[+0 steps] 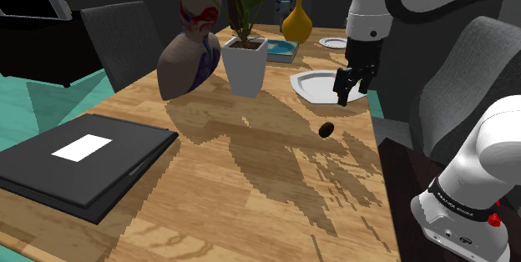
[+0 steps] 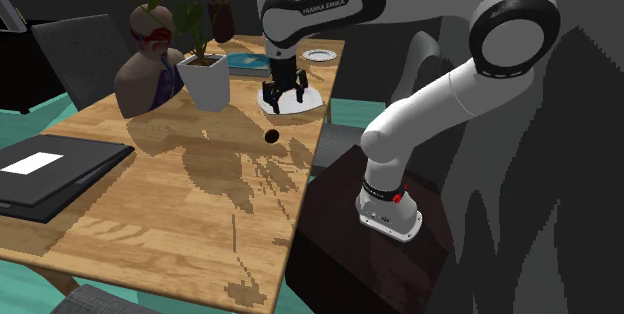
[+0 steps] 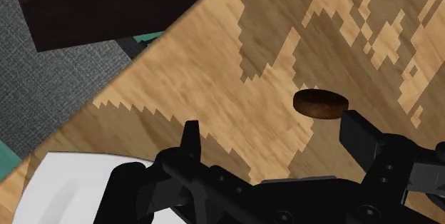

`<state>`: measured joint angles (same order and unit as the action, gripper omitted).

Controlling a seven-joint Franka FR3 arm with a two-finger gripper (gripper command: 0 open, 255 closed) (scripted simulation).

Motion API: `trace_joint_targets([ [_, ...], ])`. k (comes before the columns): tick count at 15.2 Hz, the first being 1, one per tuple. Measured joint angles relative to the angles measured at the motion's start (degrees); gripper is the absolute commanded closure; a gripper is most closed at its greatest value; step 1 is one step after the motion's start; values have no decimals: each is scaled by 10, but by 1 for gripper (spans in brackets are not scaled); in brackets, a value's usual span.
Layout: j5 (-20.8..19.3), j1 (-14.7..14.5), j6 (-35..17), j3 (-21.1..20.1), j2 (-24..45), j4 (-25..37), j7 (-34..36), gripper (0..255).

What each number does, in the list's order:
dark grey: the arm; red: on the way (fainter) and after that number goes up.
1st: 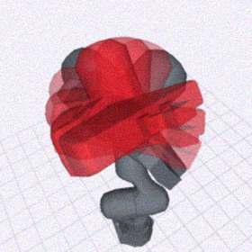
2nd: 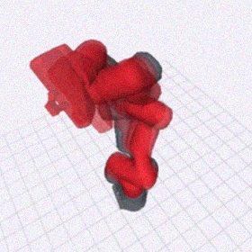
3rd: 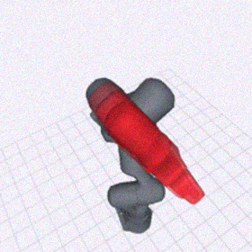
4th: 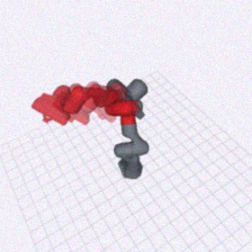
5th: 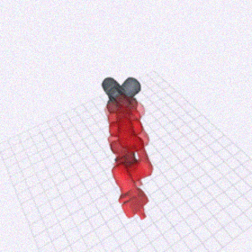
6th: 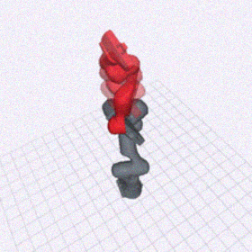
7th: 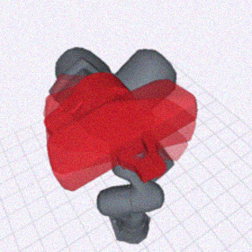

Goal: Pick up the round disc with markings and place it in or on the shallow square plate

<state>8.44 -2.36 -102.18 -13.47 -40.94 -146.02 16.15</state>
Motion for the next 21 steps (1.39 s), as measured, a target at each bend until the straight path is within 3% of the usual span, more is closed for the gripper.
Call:
trace_joint_targets([
  [7, 4, -2, -133, -112, 75, -20, 120, 0],
  [14, 4, 2, -196, -130, 103, -53, 133, 0],
  [20, 4, 2, -205, -132, 106, -58, 133, 0],
  [21, 4, 2, -205, -132, 106, -58, 133, 255],
])
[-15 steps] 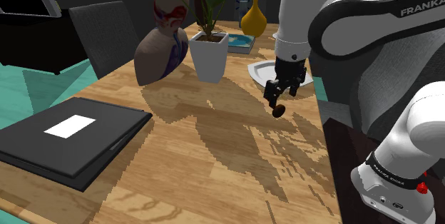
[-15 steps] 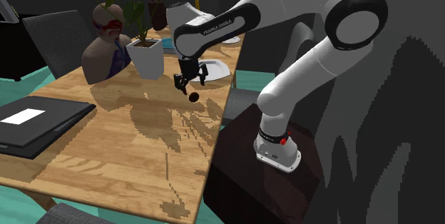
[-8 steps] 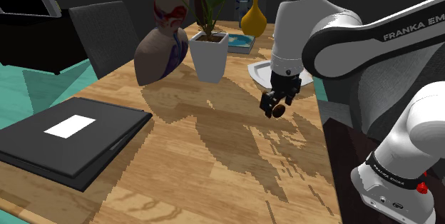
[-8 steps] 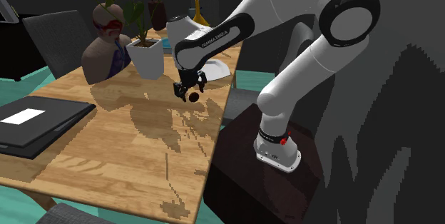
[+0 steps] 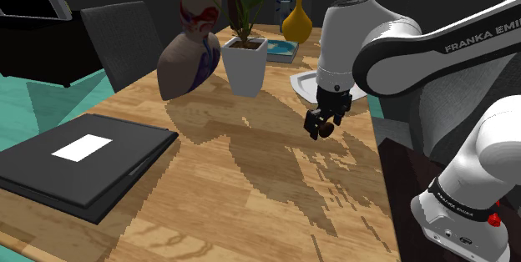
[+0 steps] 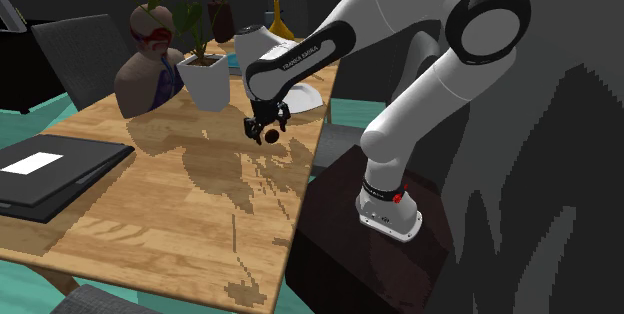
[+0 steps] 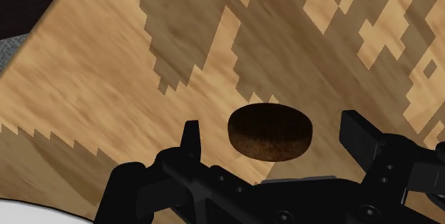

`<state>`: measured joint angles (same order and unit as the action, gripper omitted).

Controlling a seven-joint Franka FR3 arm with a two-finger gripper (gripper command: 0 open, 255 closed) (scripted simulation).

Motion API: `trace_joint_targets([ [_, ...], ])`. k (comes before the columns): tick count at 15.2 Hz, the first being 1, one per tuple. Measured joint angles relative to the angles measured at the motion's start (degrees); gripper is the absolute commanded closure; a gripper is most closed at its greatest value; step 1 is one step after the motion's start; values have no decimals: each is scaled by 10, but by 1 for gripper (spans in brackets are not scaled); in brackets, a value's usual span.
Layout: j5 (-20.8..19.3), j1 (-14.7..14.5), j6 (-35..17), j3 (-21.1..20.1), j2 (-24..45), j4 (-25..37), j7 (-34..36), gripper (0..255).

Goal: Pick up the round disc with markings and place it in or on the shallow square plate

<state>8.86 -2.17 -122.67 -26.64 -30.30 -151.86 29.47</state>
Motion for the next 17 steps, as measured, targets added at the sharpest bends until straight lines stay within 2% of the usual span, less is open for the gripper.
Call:
trace_joint_targets([
  [10, 0, 0, 0, 0, 0, 0, 0, 255],
  [17, -1, -2, 53, 12, -23, 30, -6, 255],
])
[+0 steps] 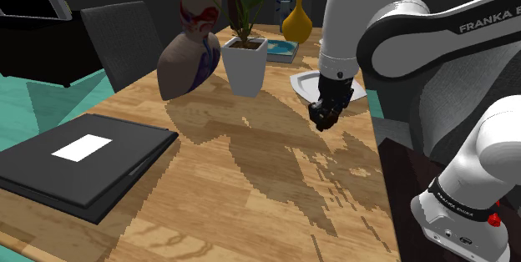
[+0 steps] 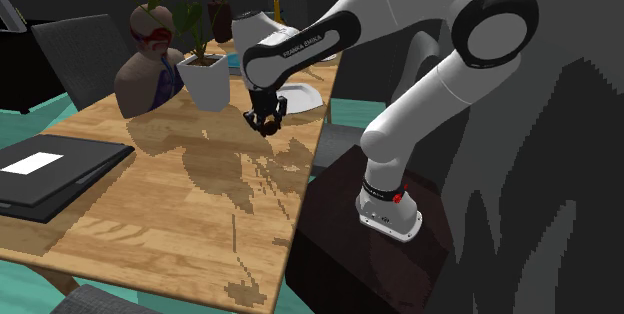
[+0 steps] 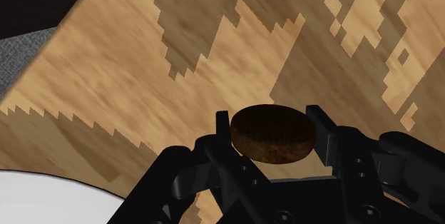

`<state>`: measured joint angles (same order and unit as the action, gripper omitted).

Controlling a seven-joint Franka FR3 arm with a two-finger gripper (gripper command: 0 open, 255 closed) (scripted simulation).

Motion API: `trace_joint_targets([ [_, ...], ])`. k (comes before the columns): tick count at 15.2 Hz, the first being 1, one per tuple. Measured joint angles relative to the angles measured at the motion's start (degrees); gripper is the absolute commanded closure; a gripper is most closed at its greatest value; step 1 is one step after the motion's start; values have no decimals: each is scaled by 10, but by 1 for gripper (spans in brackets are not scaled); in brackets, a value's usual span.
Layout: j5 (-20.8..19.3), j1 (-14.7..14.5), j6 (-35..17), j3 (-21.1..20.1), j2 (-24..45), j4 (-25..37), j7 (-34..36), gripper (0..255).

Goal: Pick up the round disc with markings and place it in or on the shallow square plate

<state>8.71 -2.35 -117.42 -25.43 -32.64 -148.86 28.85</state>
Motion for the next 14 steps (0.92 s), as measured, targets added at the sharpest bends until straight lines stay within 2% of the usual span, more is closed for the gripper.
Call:
trace_joint_targets([
  [10, -7, 1, 84, 18, -25, 60, -8, 255],
  [14, -32, 27, 81, 50, -3, 78, -48, 255],
])
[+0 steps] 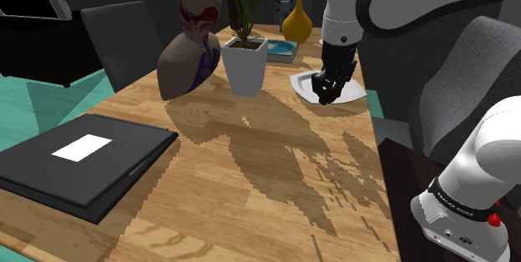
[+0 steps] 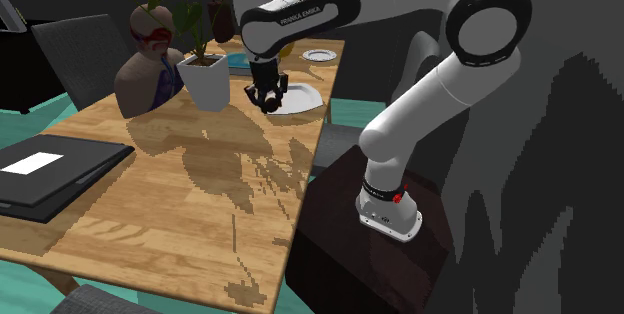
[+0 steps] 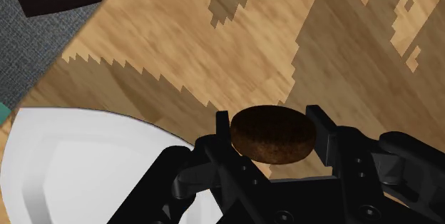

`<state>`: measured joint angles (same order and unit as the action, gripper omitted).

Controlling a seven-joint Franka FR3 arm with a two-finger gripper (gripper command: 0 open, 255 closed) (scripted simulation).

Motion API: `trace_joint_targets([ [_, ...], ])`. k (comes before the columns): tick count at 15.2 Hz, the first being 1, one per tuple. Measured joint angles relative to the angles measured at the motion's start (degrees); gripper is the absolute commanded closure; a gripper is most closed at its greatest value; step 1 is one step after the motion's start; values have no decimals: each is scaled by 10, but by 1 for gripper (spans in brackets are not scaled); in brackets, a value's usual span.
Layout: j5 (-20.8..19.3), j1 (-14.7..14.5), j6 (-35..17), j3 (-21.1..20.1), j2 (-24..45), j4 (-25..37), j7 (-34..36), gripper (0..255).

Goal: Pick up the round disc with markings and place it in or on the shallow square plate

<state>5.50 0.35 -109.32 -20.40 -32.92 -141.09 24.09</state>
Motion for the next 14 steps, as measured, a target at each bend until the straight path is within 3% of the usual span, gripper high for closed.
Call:
trace_joint_targets([
  [14, -84, 95, -48, 114, 140, 96, -152, 255],
])
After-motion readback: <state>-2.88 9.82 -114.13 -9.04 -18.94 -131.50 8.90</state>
